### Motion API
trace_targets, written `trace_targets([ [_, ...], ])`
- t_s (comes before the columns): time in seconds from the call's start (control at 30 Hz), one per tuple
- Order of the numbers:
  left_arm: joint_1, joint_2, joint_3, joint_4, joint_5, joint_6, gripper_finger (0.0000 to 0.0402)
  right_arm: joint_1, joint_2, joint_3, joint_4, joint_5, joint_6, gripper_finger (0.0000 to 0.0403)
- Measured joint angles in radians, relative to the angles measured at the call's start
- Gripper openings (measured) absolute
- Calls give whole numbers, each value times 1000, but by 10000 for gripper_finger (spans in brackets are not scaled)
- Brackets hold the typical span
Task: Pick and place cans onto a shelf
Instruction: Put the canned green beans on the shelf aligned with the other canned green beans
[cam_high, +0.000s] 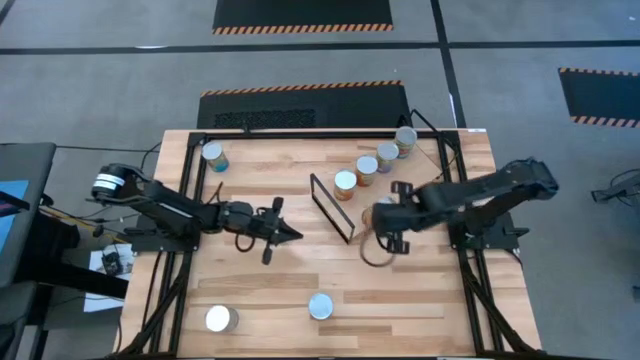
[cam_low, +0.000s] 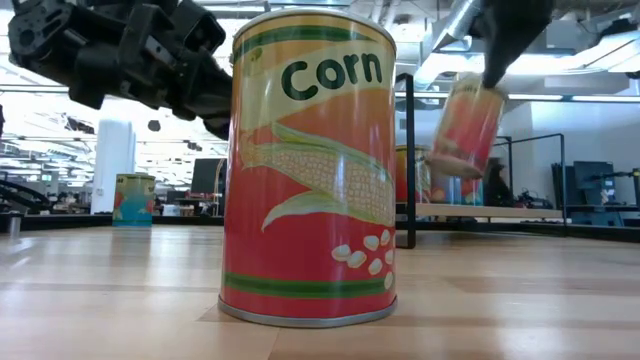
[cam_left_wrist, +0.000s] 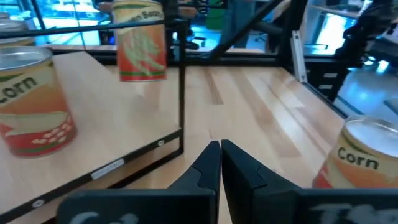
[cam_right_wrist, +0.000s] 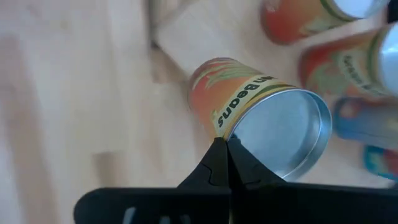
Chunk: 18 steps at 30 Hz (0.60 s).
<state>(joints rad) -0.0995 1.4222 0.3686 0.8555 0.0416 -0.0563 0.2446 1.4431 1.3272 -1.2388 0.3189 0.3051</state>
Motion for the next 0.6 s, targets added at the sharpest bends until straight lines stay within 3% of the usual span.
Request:
trace_targets([
  [0.3, 11, -17, -13, -18, -3, -5, 0, -157, 180, 97, -149, 2, -200, 0],
  [0.6, 11, -16, -13, -34, -4, -5, 0, -231, 213, 100, -161, 3, -298, 0],
])
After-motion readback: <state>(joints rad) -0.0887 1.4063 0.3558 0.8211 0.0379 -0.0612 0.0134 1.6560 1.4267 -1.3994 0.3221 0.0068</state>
